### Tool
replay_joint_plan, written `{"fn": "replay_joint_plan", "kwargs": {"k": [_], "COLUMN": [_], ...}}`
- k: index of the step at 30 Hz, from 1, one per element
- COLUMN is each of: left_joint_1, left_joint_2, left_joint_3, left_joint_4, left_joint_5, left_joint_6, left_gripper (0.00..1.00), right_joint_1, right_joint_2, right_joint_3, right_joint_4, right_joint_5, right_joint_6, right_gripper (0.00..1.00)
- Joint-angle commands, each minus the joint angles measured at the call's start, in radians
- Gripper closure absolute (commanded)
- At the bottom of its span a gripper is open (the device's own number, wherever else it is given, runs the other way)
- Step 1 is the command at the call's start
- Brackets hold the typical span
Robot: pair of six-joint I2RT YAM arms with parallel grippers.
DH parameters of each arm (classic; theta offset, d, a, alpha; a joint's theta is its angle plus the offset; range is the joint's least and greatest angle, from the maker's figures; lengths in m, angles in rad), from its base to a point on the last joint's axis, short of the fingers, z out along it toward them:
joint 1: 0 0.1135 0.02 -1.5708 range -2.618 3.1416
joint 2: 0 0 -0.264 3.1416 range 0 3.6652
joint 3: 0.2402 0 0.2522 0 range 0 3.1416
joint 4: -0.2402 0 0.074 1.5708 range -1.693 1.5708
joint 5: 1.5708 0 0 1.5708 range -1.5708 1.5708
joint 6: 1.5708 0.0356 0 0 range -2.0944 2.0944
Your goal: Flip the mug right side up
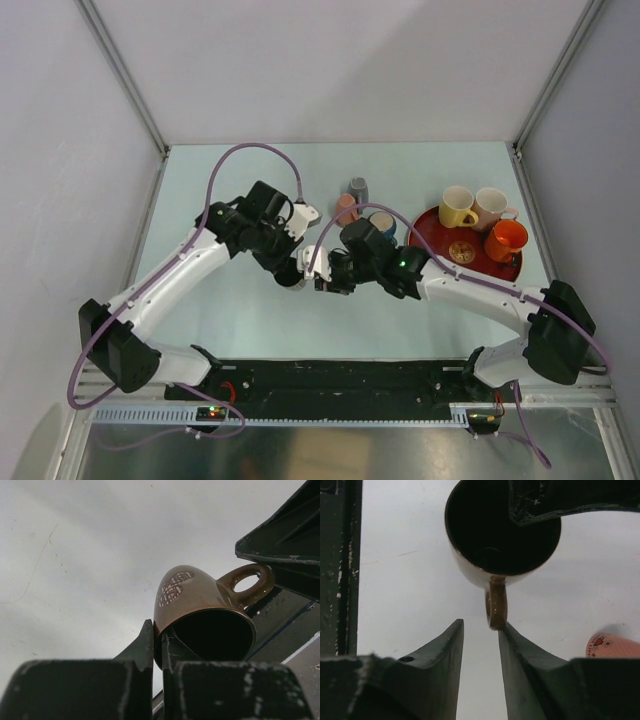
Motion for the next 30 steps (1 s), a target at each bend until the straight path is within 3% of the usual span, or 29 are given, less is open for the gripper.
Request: {"fn": "replay_joint_plan", "kwargs": {"k": [1,8,13,17,19,22,30], "left_joint_1": [0.004,0.003,0.003,0.003,0.004,0.012,0.11], "left_joint_2": [0.002,0.021,0.034,0.033,0.022,-0.002,-0.032], "left_joint_3": [0.066,0.077,0.1,0.113,0.121,0.133,0.164], "left_joint_4": [-0.008,-0.012,-0.013,-0.01,-0.01,-0.01,0.002], "left_joint_5": [0.05,0.079,0.108,0.099,0.085,0.07,0.086], "left_joint_6": [-0.013,-0.014,-0.024,-0.026,-0.027,-0.026,-0.012], "left_gripper": [1.0,1.0,0.96,0.37,0.2,0.1,0.08], "right_joint_1": [0.029,0.038,0.037,0.018,-0.003,-0.048,-0.266], "right_joint_2": [0.02,0.043,0.059,0.048,0.026,-0.029,-0.313], "right_joint_3": [0.05,0.057,0.062,0.059,0.042,-0.01,-0.178], "right_joint_4": [0.128,0.152,0.157,0.126,0.105,0.075,-0.111], "right_joint_5": [0.08,0.094,0.091,0.079,0.061,0.036,-0.057], "right_joint_6": [0.031,0.029,0.024,0.007,0.006,0.019,0.034], "right_gripper": [0.64,0.72,0.97,1.0,1.0,1.0,1.0]}}
